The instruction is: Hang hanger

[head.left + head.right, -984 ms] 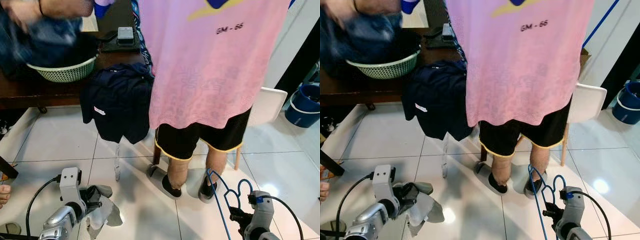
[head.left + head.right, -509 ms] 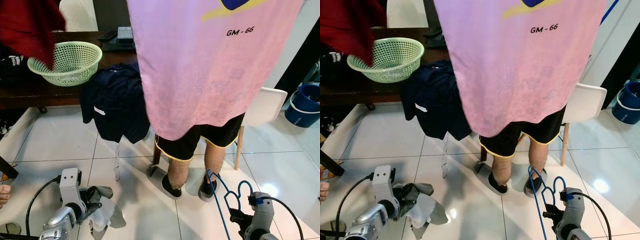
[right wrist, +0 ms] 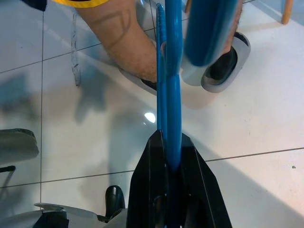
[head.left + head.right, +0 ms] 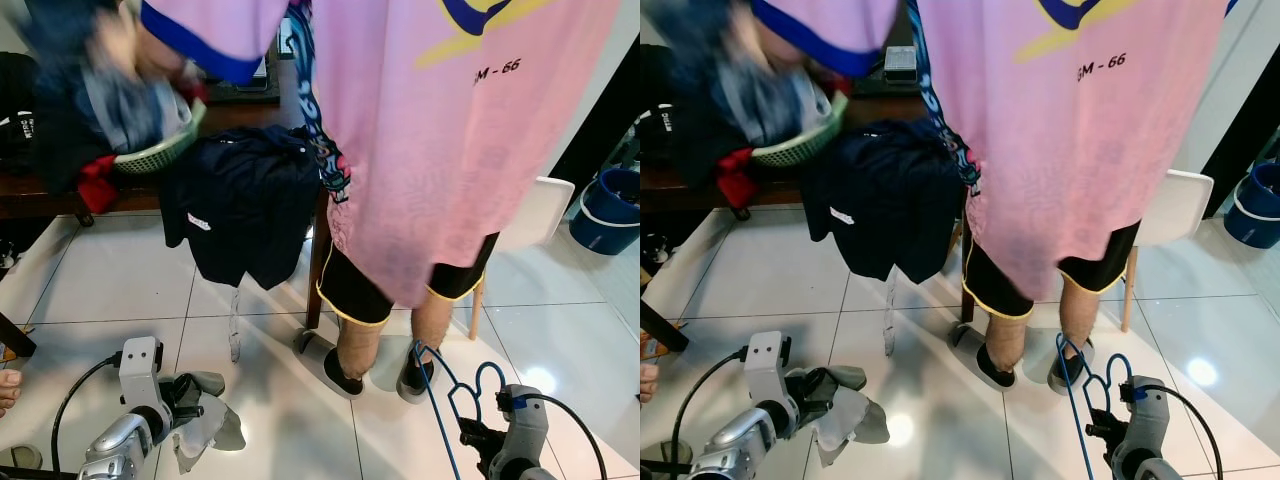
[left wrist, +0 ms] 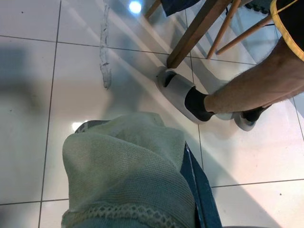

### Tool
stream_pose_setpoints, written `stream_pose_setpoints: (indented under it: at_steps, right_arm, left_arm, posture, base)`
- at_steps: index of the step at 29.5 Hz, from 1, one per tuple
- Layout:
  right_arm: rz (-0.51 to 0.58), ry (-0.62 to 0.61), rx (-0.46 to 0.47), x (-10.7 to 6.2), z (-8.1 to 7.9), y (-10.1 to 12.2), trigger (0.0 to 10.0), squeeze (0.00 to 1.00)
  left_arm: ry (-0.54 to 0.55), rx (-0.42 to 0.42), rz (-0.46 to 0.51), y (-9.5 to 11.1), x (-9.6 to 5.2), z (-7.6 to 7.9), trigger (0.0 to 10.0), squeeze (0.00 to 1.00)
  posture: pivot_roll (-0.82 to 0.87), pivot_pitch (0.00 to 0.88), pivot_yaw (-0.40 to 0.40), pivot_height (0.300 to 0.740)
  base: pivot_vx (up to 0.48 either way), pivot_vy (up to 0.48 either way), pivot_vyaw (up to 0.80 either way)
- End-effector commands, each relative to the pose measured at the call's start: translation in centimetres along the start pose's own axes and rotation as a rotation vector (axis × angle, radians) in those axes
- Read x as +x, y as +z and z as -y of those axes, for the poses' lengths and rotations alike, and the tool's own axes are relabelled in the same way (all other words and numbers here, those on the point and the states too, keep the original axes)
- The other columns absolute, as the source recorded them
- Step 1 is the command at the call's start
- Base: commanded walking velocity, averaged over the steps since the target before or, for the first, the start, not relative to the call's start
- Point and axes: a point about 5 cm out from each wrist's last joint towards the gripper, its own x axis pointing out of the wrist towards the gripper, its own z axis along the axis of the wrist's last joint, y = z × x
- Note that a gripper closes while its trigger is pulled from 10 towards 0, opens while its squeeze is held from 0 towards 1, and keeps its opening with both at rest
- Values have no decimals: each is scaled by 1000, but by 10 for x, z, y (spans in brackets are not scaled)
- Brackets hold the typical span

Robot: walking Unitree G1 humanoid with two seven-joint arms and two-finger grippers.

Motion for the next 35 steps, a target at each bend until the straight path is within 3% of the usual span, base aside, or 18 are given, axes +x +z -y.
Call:
stream_pose_setpoints:
  at_steps: [1, 35]
  right_arm:
    - [-13, -2, 15, -3, 1, -4, 10000, 0]
    - [-18, -4, 18, -3, 2, -5, 10000, 0]
  left_arm:
    - [10, 4, -24, -6, -4, -4, 10000, 0]
    - [14, 2, -21, -6, -5, -5, 10000, 0]
  posture:
    - [88, 154, -15, 740]
    - [78, 143, -15, 740]
  base:
    - [0, 0, 0]
    - [0, 0, 0]
